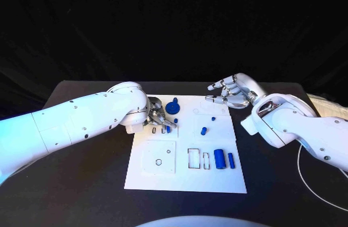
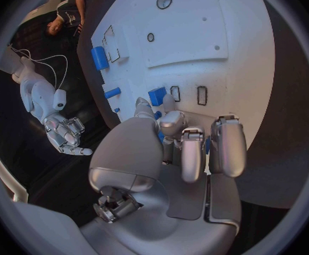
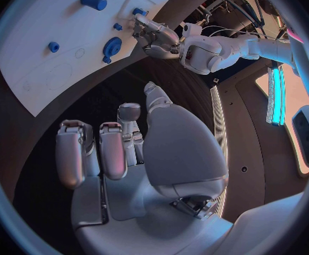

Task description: Assemble the parts on the task board

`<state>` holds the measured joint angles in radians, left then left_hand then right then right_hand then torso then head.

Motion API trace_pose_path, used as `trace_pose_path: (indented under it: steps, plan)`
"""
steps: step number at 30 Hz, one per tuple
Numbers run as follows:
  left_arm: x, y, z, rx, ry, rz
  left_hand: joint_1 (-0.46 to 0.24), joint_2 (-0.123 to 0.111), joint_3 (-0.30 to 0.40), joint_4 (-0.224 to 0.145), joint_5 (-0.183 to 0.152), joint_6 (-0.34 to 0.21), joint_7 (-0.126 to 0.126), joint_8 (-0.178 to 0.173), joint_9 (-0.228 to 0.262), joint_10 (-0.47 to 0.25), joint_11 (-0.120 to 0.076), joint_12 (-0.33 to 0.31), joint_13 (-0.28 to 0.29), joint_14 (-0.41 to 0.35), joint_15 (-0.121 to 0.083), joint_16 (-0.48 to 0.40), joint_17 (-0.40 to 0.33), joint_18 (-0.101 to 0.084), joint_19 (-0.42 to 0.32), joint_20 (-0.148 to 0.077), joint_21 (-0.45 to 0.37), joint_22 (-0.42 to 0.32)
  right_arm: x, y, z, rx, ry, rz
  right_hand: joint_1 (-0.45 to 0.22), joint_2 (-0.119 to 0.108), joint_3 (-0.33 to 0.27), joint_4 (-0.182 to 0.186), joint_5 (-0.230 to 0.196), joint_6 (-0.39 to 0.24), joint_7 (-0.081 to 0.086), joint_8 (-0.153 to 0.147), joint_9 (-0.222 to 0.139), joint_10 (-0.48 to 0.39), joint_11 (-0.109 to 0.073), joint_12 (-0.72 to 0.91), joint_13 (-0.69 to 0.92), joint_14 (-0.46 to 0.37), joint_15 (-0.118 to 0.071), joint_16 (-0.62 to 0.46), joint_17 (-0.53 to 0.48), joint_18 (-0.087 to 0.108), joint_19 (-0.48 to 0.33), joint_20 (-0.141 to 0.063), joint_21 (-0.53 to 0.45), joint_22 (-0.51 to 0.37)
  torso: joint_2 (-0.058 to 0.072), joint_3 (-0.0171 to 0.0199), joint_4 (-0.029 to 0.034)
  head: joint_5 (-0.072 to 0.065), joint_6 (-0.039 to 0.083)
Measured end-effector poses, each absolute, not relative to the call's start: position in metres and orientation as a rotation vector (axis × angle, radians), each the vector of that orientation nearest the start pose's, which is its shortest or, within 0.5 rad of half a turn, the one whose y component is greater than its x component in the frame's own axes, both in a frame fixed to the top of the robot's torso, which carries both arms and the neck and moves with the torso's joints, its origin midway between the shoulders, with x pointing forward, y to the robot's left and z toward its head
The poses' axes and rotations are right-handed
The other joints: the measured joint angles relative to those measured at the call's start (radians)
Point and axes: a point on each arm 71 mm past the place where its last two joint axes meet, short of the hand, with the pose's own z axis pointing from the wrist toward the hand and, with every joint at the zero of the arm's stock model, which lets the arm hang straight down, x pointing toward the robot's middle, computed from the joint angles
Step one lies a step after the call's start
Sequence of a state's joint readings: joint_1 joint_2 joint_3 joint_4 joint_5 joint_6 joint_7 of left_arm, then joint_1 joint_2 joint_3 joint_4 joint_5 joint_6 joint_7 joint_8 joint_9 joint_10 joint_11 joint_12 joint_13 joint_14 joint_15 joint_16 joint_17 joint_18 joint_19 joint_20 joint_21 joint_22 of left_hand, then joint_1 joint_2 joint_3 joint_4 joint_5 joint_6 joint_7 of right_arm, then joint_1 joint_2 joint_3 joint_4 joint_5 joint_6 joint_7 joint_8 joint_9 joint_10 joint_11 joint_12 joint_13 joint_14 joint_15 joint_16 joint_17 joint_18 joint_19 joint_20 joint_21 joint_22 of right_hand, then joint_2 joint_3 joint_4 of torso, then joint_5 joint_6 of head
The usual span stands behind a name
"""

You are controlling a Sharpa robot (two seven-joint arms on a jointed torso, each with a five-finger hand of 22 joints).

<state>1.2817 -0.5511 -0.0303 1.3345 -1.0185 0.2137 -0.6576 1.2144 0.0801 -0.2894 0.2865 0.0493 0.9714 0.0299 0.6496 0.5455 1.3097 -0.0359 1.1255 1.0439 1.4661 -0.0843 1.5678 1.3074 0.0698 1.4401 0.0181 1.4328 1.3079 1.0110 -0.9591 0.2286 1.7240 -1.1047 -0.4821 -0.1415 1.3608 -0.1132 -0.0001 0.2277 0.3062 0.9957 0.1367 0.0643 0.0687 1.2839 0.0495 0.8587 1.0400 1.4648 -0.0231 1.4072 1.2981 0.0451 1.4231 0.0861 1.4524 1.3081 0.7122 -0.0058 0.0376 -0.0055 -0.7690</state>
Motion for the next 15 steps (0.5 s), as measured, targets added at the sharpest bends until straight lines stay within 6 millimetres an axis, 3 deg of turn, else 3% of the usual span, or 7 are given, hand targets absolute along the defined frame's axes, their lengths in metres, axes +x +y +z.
trace_pose_path:
  steps: [15]
  plan:
    - [0.5131,0.1211,-0.1993,-0.110,2.386,-0.364,0.035,0.022,0.013,-0.012,0.000,-0.011,0.003,0.012,0.026,0.000,0.000,0.001,0.004,0.000,0.000,0.000,0.000,0.000,0.003,0.003,0.000,0.000,0.4560,-0.2170,-0.1532,0.398,1.549,0.899,0.009,0.009,-0.003,0.003,0.010,0.000,0.000,0.000,0.000,0.000,0.000,-0.004,-0.002,0.000,0.000,-0.001,0.003,0.000,0.000,0.000,0.000,0.000,0.001,0.0006,-0.0002,0.000,-0.007]
